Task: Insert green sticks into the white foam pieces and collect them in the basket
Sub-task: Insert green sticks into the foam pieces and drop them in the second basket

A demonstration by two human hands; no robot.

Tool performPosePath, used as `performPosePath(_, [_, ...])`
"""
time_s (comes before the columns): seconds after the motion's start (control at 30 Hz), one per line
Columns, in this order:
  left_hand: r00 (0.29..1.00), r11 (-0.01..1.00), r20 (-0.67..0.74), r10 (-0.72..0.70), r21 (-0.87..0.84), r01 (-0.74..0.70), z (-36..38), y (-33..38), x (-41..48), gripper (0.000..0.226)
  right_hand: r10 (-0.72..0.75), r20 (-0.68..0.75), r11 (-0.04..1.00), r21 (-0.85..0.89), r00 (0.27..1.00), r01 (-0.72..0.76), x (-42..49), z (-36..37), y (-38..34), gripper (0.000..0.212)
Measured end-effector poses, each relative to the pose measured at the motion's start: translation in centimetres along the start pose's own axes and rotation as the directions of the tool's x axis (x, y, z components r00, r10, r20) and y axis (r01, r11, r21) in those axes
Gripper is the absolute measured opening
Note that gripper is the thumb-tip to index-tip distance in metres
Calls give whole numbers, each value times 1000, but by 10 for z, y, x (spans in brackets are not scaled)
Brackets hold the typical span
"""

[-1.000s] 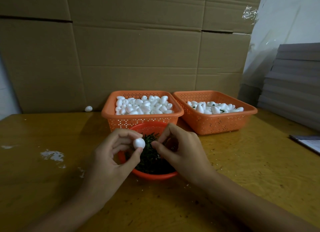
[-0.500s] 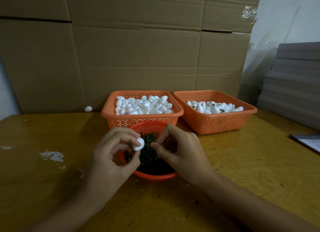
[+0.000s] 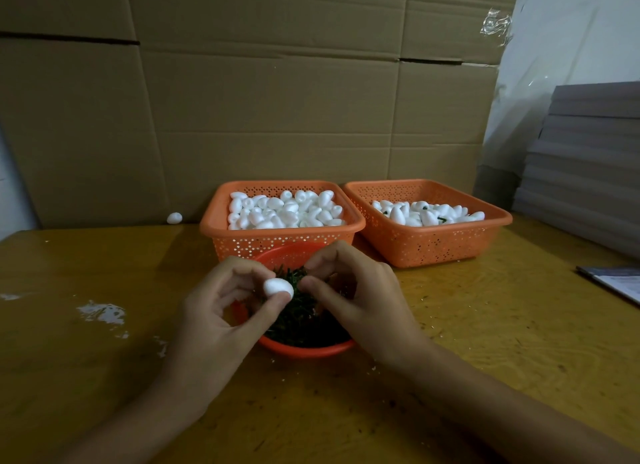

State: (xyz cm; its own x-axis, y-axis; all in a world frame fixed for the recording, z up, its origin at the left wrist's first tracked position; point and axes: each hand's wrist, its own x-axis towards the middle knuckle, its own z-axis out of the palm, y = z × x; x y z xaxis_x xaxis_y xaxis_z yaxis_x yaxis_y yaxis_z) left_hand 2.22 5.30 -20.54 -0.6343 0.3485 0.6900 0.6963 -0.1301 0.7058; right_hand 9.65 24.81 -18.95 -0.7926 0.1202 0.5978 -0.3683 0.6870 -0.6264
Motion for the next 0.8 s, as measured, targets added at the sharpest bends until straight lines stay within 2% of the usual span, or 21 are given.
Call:
performPosePath(0.13, [996, 996, -58, -62, -70, 58, -1, -4, 2, 20, 43, 69, 990, 131, 997, -52, 5, -3, 1, 19])
performPosePath(0.23, [995, 995, -64, -74, -65, 70, -1, -5, 1, 15, 39, 82, 988, 147, 996, -51, 6, -3, 3, 19])
performPosePath(0.37, [985, 983, -113, -132, -141, 116, -2, -4, 2, 18, 40, 77, 989, 137, 996, -50, 6, -3, 5, 18])
performPosePath(0.47, [989, 987, -79, -127, -111, 118, -1, -3, 1, 24, 47, 59, 992, 111, 997, -53, 5, -1, 4, 19])
performPosePath(0.57, [994, 992, -33, -102, -82, 99, 0, -4, 0, 19, 54, 54, 993, 105, 997, -59, 4, 0, 2, 22])
performPosePath(0.67, [997, 996, -24, -75, -44, 74, -1, -6, 0, 17, -6, 66, 1000, 24, 998, 4, 4, -2, -1, 24])
performPosePath(0.8, [998, 995, 38, 45, 85, -48, -1, -5, 0, 15, -176, 92, 960, -203, 980, 192, 1, -4, -6, 33])
